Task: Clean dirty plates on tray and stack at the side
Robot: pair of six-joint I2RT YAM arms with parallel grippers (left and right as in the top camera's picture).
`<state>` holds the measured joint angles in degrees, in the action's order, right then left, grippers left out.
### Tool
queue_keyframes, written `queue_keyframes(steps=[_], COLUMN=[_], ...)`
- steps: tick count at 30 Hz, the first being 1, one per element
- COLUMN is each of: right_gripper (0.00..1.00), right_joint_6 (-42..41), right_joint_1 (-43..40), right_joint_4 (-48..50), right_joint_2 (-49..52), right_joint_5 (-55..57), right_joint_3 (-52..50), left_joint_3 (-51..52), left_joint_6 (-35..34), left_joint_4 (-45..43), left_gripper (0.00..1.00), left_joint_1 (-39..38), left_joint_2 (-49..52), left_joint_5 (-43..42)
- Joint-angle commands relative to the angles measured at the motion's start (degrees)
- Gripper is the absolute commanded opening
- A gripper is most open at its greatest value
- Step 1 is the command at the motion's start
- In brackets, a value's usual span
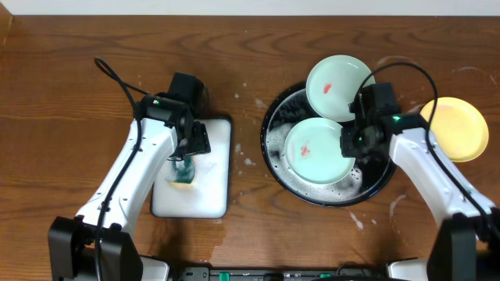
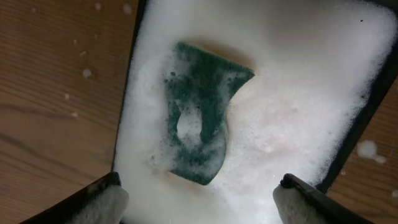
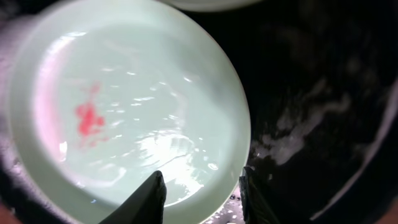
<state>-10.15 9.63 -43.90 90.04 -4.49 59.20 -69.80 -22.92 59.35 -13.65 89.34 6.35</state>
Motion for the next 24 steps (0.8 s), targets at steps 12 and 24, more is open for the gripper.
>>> queue_keyframes(steps=[12,24], right_gripper=[0.35,0.01], right_joint_6=[0.72,1.22], right_joint_1=[-0.55,-0.55], right_joint_4=[4.59,8.46], right_joint_2=[7.58,12.55], right_joint_5=[8.55,5.01], right_joint_3=[-4.42,-4.59], left_joint_3=[0.28,0.28], left_joint_6=[-0.33,-0.33], left_joint_4=[0.15,0.15], left_gripper=[0.81,0.81], left_joint_1=[0.24,0.24], left_joint_2=[-0.61,-0.61], left_joint_5=[0.39,0.39])
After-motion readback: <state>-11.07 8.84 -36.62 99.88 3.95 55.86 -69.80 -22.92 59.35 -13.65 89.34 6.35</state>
